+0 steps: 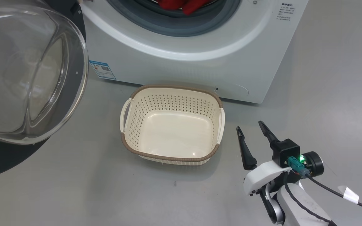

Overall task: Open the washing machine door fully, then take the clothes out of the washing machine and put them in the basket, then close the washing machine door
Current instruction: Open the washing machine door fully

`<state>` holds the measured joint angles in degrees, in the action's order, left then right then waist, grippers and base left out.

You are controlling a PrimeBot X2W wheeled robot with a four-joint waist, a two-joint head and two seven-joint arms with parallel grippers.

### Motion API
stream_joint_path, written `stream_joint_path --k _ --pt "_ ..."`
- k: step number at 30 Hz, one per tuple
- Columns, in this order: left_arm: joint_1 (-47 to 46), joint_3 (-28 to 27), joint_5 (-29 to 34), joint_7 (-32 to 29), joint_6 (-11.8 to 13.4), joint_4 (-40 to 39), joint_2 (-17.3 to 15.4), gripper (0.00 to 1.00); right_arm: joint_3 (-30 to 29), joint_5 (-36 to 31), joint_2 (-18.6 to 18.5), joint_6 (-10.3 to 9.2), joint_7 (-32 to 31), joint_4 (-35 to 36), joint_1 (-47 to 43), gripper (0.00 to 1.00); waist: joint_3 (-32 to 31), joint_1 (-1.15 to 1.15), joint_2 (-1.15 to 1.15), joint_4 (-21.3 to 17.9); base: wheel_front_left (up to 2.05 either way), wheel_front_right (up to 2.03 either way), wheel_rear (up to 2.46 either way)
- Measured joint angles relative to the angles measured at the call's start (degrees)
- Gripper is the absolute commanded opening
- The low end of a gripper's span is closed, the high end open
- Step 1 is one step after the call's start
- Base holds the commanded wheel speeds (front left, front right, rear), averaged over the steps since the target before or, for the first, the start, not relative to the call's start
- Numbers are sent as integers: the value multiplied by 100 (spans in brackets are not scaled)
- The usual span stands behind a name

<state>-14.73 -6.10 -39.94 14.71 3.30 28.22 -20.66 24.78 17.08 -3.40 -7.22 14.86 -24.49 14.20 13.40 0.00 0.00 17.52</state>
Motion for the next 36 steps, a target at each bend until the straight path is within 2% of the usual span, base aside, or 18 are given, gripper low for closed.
stream_joint_path --k 3,8,13,15,20,32,33,34,35,36 --pt "-46 -5 63 -1 -10 79 -4 0 -9 1 0 0 0 -18 2 100 -27 0 0 -9 0 0 0" --pt "-43 90 289 0 -192 -45 65 0 -13 25 0 0 0 -29 0 100 -122 0 0 -19 0 0 0" --pt "95 156 397 0 -412 -327 401 0 4 75 0 0 0 -26 -12 100 -224 0 0 -46 0 0 0" --pt "188 102 417 0 -419 -465 525 0 8 98 1 0 0 -26 -16 100 -260 0 0 -62 0 0 0" --pt "332 122 725 0 -659 -934 677 0 12 108 1 0 0 -24 -63 100 -361 0 0 -122 0 0 0" --pt "696 735 1191 0 -967 -1668 1135 0 -7 156 8 0 0 76 -138 100 -524 0 0 -432 0 0 0" --pt "742 812 1248 0 -973 -1682 1165 11 -7 156 10 0 0 86 -154 100 -532 0 0 -469 0 0 0" --pt "789 865 1296 0 -975 -1697 1202 32 -5 156 9 0 0 97 -164 100 -540 0 0 -507 0 0 0" --pt "842 893 1306 0 -976 -1713 1238 45 2 156 10 0 -1 104 -169 100 -548 0 0 -550 0 0 0" --pt "887 921 1315 0 -988 -1724 1259 66 11 156 10 0 0 114 -170 100 -555 0 0 -593 0 0 0"
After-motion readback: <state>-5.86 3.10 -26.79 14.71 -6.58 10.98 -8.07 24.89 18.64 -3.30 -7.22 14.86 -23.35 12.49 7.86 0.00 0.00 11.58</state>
